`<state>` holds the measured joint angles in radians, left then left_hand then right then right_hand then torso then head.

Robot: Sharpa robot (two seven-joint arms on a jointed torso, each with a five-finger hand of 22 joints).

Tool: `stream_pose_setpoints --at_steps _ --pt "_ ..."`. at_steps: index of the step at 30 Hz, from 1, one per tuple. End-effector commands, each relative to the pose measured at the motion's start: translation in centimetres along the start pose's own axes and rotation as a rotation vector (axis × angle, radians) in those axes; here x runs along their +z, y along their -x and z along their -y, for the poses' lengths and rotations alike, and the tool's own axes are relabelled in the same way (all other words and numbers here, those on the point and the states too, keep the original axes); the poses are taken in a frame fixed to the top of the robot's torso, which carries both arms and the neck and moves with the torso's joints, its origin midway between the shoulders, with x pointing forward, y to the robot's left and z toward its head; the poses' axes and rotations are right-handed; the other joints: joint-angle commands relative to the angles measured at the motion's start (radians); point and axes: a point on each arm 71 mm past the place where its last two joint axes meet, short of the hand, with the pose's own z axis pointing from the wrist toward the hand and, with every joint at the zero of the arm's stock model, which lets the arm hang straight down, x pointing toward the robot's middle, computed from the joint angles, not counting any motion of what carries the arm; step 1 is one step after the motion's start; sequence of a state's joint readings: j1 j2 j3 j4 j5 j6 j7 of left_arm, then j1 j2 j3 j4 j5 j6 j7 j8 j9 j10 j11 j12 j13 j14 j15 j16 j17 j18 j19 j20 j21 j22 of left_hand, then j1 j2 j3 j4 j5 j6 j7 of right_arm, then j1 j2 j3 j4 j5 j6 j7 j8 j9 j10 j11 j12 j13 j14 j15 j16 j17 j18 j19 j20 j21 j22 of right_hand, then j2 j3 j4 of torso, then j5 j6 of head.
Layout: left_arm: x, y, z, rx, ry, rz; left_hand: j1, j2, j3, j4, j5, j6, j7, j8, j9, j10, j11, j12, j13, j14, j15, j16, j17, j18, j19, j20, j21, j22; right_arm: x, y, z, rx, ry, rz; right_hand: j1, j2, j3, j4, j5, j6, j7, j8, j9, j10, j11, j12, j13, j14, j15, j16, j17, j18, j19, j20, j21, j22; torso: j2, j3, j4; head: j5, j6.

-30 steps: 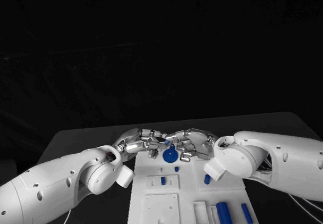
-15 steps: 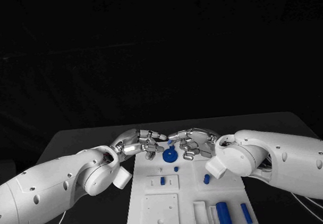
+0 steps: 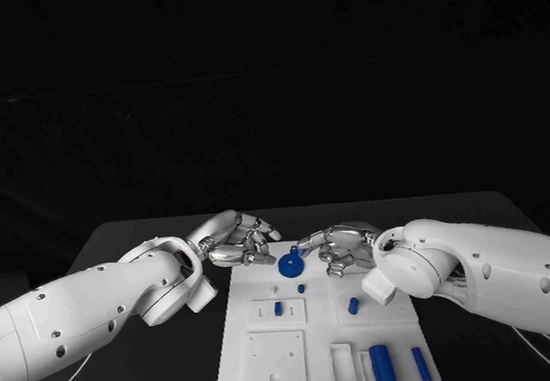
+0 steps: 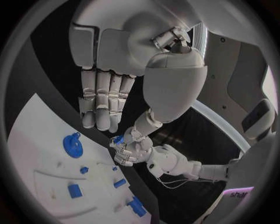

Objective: Assemble the parts on the task board

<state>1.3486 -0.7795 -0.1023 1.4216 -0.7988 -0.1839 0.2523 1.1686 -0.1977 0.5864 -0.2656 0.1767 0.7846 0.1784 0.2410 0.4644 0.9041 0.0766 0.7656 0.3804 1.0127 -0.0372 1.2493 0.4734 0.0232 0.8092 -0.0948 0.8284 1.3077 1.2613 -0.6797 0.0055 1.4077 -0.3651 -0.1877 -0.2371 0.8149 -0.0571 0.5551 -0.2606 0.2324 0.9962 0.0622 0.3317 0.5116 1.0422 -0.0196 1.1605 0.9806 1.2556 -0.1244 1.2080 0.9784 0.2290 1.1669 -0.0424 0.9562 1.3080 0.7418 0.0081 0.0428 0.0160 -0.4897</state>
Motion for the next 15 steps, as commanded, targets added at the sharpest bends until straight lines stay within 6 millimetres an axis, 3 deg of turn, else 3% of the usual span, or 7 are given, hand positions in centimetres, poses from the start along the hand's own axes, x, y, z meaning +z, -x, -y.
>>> stream_pose_setpoints --at_steps 1,11,15 --pt "0.4 -0.1 0.8 0.151 -0.039 0.024 0.005 -0.01 0.006 0.008 -0.019 -0.004 0.009 0.007 0.0 0.005 0.003 -0.01 -0.007 0.002 0.006 -0.004 -0.002 0.011 -0.005 -0.035 -0.005 0.018 0.0 -0.2 0.1 -0.071 -0.032 -0.012 -0.001 -0.007 0.007 0.0 0.007 0.035 0.026 0.002 -0.001 0.003 -0.003 0.001 -0.002 0.001 -0.005 0.002 0.001 0.033 0.006 0.0 0.005 0.018 0.001 0.0011 -0.0006 0.001 0.0" --pt "1.7 -1.5 1.8 0.212 -0.009 -0.05 -0.003 -0.036 0.002 0.037 -0.074 -0.022 0.015 0.007 -0.003 0.009 0.007 -0.023 -0.021 0.001 0.011 -0.006 -0.004 0.014 -0.006 -0.031 -0.005 0.017 0.0 -0.6 0.0 -0.088 -0.034 -0.022 -0.001 -0.009 0.007 0.0 0.007 0.036 0.026 0.002 -0.001 0.003 -0.003 0.001 -0.002 0.001 -0.005 0.002 0.001 0.033 0.007 0.0 0.005 0.018 0.001 0.0014 -0.0005 0.001 -0.003" --pt "2.0 -2.0 2.1 0.255 0.001 -0.078 -0.007 -0.043 0.0 0.045 -0.081 -0.018 0.014 0.012 -0.002 0.009 0.007 -0.024 -0.023 0.0 0.011 -0.005 -0.004 0.014 -0.008 -0.03 -0.005 0.018 0.0 -0.9 -0.1 -0.095 -0.032 -0.028 -0.001 -0.009 0.007 0.0 0.006 0.036 0.025 0.002 -0.001 0.003 -0.003 0.001 -0.002 0.001 -0.005 0.002 0.001 0.033 0.007 0.0 0.005 0.018 0.001 0.0017 -0.0007 0.003 -0.005"
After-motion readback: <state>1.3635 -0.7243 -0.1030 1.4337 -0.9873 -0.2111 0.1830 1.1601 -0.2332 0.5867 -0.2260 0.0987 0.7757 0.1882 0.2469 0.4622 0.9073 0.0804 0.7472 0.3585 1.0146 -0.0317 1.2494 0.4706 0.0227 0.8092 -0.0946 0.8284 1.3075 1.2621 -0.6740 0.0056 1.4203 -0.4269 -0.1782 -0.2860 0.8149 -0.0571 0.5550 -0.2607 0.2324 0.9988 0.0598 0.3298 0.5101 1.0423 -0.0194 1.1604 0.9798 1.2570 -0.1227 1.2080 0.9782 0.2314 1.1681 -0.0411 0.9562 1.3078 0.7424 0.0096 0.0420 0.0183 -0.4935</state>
